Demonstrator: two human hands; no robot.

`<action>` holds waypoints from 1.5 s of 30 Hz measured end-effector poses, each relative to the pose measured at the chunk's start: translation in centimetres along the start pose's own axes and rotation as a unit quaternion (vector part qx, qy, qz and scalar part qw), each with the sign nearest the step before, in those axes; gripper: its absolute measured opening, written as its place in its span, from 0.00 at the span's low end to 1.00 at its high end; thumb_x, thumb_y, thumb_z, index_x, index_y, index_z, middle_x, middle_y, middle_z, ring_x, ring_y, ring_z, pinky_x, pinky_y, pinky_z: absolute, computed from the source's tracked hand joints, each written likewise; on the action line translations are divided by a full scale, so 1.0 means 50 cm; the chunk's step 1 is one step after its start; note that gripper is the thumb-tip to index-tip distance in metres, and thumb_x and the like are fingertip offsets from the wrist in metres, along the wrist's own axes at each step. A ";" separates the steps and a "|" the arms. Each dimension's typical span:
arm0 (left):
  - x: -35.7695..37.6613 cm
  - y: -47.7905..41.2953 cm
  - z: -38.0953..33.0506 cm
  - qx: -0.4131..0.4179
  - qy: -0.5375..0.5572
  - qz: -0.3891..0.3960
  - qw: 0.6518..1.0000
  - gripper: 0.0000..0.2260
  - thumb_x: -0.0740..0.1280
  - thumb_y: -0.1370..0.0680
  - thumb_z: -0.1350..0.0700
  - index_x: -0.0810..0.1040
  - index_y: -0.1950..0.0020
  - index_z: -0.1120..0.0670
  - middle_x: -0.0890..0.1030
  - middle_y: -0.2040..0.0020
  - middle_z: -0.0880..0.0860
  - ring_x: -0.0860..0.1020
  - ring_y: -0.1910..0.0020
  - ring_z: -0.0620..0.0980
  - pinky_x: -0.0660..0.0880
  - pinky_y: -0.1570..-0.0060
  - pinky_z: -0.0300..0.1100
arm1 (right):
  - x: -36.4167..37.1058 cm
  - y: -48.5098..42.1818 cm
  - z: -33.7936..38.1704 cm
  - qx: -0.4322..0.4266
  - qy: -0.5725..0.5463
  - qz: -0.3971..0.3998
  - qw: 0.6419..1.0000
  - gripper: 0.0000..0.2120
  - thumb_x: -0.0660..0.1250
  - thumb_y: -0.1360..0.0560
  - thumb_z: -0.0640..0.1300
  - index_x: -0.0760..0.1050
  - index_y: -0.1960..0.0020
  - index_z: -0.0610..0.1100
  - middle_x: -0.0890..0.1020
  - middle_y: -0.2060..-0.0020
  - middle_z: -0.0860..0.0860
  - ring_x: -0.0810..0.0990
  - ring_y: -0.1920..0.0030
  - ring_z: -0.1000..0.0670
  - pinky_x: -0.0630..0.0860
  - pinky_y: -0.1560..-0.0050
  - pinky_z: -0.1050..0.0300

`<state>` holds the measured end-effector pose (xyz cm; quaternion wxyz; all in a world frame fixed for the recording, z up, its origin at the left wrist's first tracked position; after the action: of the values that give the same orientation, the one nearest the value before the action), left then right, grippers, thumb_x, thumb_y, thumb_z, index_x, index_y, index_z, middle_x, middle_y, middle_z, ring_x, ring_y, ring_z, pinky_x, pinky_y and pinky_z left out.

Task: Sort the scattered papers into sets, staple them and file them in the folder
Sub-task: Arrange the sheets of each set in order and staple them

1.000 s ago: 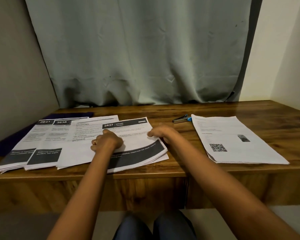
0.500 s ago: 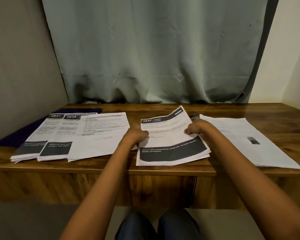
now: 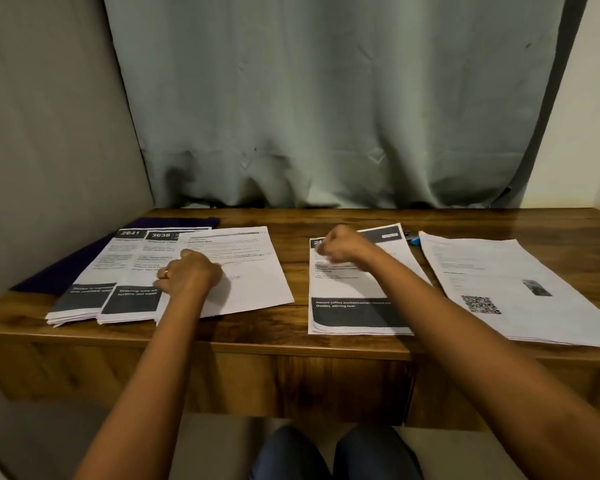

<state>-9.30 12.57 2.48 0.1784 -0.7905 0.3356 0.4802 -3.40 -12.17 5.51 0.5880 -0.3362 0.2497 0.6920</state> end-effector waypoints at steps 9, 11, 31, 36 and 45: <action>-0.010 -0.041 0.055 -0.024 0.005 0.018 1.000 0.35 0.69 0.25 0.43 0.58 0.27 0.59 0.65 0.29 0.64 0.63 0.30 0.64 0.60 0.31 0.57 | 0.133 -0.032 0.116 0.060 -0.114 0.117 0.985 0.18 0.66 0.24 0.38 0.69 0.35 0.36 0.71 0.63 0.46 0.71 0.65 0.50 0.72 0.65 0.59; -0.011 -0.039 0.052 -0.024 0.015 0.014 0.999 0.33 0.68 0.24 0.45 0.58 0.27 0.59 0.64 0.29 0.63 0.62 0.30 0.63 0.61 0.31 0.57 | 0.146 -0.036 0.126 0.078 -0.122 0.145 0.979 0.21 0.67 0.24 0.38 0.69 0.33 0.37 0.74 0.55 0.44 0.75 0.57 0.47 0.74 0.53 0.56; -0.107 -0.132 0.187 -0.072 0.011 -0.108 0.991 0.32 0.58 0.19 0.43 0.54 0.23 0.61 0.54 0.23 0.64 0.49 0.24 0.64 0.42 0.27 0.59 | 0.256 -0.081 0.163 0.056 -0.147 0.086 0.984 0.14 0.60 0.25 0.34 0.75 0.41 0.36 0.80 0.44 0.43 0.80 0.49 0.42 0.79 0.47 0.52; -0.123 -0.172 0.229 -0.115 0.080 -0.028 0.990 0.35 0.57 0.21 0.38 0.57 0.24 0.62 0.60 0.25 0.64 0.57 0.26 0.65 0.53 0.27 0.59 | 0.331 -0.157 0.180 0.027 -0.152 0.095 0.983 0.16 0.61 0.27 0.38 0.77 0.41 0.40 0.81 0.45 0.45 0.81 0.51 0.44 0.80 0.49 0.53; -0.130 -0.170 0.202 -0.066 0.077 0.004 0.995 0.29 0.58 0.19 0.43 0.63 0.27 0.63 0.67 0.30 0.65 0.70 0.35 0.63 0.67 0.38 0.54 | 0.293 -0.064 0.247 0.017 -0.212 0.138 0.967 0.21 0.56 0.24 0.28 0.70 0.33 0.36 0.74 0.34 0.44 0.73 0.36 0.44 0.72 0.47 0.59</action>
<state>-11.82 27.06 3.03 0.0981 -0.8339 0.3189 0.4396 -3.58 7.03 2.56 0.5318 -0.1340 0.1746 0.8178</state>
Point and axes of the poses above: each hand's wrist, its own y-axis away from the middle knuckle, its own x-axis out of the palm, z = x × y, the point moved 2 cm from there along -y, towards the middle knuckle
